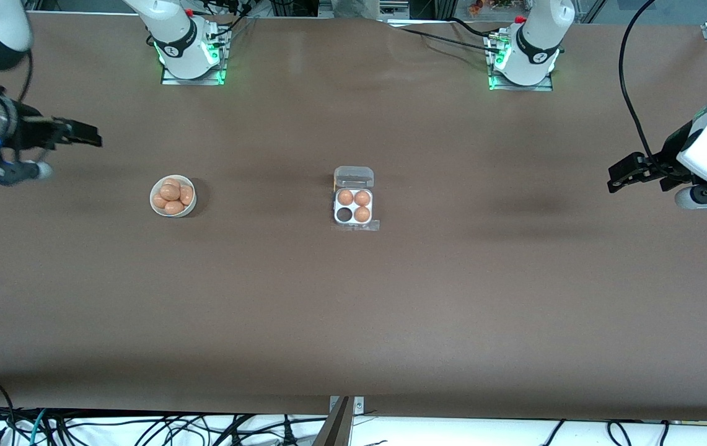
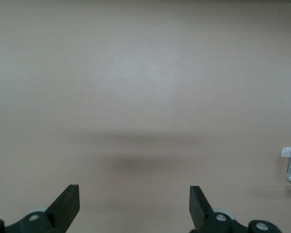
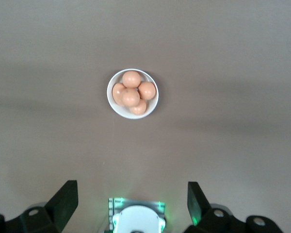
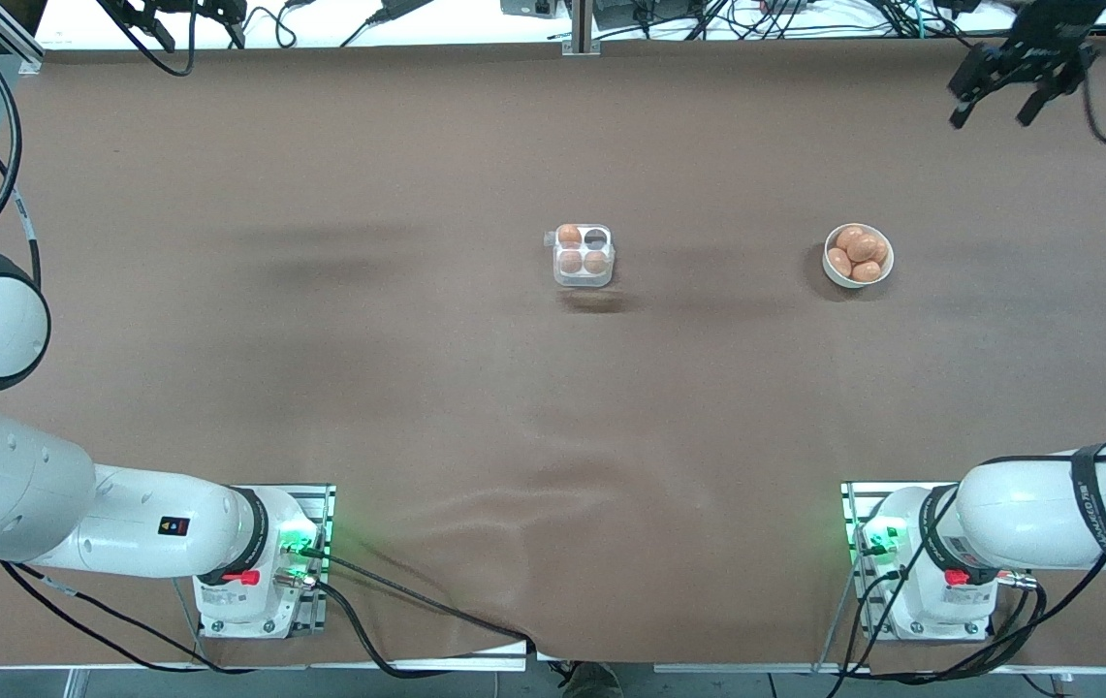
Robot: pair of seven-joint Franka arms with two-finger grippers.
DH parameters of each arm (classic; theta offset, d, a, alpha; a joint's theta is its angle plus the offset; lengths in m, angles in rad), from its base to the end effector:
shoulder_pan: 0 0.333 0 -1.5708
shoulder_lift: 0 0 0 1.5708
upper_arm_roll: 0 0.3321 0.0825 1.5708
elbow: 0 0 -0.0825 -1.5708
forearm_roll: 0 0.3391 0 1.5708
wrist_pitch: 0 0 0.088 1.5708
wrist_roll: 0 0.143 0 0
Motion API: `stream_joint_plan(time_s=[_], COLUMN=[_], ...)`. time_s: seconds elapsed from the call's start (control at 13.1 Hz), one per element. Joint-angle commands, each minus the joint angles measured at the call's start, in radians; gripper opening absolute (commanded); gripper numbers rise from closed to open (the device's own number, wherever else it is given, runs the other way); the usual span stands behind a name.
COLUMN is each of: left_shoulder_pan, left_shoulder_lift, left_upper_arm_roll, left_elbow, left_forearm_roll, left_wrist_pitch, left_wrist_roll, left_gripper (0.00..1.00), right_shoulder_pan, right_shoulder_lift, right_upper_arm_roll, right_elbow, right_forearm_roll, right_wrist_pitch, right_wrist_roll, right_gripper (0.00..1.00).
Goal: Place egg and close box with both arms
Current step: 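Move the right gripper over the white bowl of eggs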
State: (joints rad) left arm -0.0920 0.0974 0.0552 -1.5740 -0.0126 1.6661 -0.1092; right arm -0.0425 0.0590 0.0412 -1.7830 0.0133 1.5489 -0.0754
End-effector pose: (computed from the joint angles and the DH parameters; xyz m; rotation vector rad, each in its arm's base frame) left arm 0.5468 -0.0232 0.5601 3.1327 0.1150 -0.0089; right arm 0.4937 0.0009 0.4860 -3.0796 -0.1120 0.4535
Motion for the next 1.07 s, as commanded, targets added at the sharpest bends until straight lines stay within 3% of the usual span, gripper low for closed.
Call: stream_joint_plan(time_s=[0.0, 0.46, 0.99], left_shoulder_pan=[-0.002, -0.002, 0.001], left_shoulder_lift=[0.013, 0.015, 0.015], left_upper_arm_roll=[0.002, 0.002, 0.003], left_elbow=[0.028, 0.029, 0.042], left_forearm_roll=[0.023, 0.023, 0.022], left_wrist_pitch=[-0.015, -0.015, -0.015], left_wrist_roll=[0.020, 0.019, 0.017], left_gripper=[1.00, 1.00, 1.00], right_shoulder_pan=[-0.002, 0.004, 0.016], right_shoulder_lift=[-0.007, 0.018, 0.110], right_upper_arm_roll=[0.017, 0.032, 0.034], right_elbow=[-0.071, -0.266, -0.372], right_forearm_roll=[0.008, 0.005, 0.002], right_wrist_pitch=[0.074, 0.313, 0.554], right_wrist_roll=[0.019, 0.020, 0.019], right_gripper=[1.00, 1.00, 1.00])
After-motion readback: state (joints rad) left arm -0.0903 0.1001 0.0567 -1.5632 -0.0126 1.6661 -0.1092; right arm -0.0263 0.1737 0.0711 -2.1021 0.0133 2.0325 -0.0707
